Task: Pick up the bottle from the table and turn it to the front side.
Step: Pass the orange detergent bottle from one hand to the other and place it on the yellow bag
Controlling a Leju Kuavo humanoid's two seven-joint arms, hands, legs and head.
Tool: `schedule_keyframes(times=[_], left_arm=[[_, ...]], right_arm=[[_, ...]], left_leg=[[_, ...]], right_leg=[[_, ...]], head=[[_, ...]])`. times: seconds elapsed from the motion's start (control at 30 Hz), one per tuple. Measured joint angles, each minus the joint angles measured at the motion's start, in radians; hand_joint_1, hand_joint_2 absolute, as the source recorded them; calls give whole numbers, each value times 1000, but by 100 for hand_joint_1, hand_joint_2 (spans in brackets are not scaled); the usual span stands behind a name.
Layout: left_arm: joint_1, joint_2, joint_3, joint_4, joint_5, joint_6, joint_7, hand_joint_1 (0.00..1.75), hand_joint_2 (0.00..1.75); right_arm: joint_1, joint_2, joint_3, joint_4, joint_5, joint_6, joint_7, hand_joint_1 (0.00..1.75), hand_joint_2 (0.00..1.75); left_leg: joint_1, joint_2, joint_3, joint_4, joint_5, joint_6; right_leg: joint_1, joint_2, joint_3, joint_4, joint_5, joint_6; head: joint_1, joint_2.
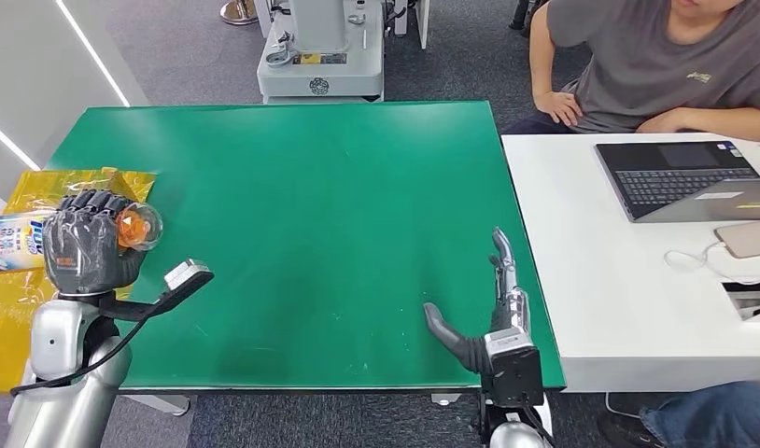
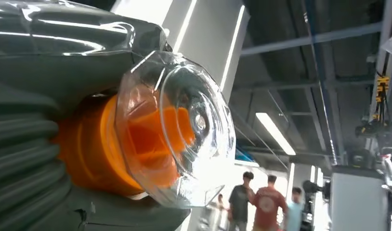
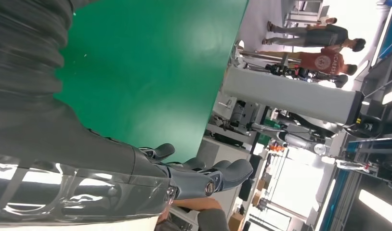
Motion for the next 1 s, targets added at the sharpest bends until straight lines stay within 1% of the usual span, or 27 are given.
schedule_keyframes(times=[0.13,0.23,0.33,0.5,0.6,0.8,1.0], left_arm=[[0,8,0,40,-49,-2,20,175,175],[0,14,-1,80,-63,-24,25,175,175],[-1,24,-2,145,-66,-41,11,175,175],[-12,39,-9,280,-76,-37,-25,175,175],[-35,42,-12,365,-88,-36,-43,175,175],[-109,53,-30,560,-146,-38,-59,175,175],[-134,57,-36,659,-165,-38,-64,175,175]], right_arm=[[-6,3,0,10,0,9,4,0,175],[-9,5,0,17,-3,22,3,0,175],[-13,5,0,25,-7,34,0,0,175],[-24,5,0,36,-16,50,-3,0,175],[-33,5,0,41,-23,56,-2,0,175],[-56,5,0,54,-28,89,5,0,175],[-70,5,0,64,-27,95,7,0,175]], left_leg=[[0,0,0,0,0,0],[0,0,0,0,0,0],[0,0,0,0,0,0],[0,0,0,0,0,0],[0,0,0,0,0,0],[0,1,0,0,0,0],[0,1,0,0,0,0]], right_leg=[[0,0,0,0,0,0],[0,0,0,0,0,0],[0,0,0,0,0,0],[0,1,-1,0,0,0],[0,0,-1,0,0,0],[0,1,-1,0,1,-1],[0,1,-1,0,1,-1]], head=[[0,0],[0,0],[0,0],[0,0],[0,0],[0,0],[0,0]])
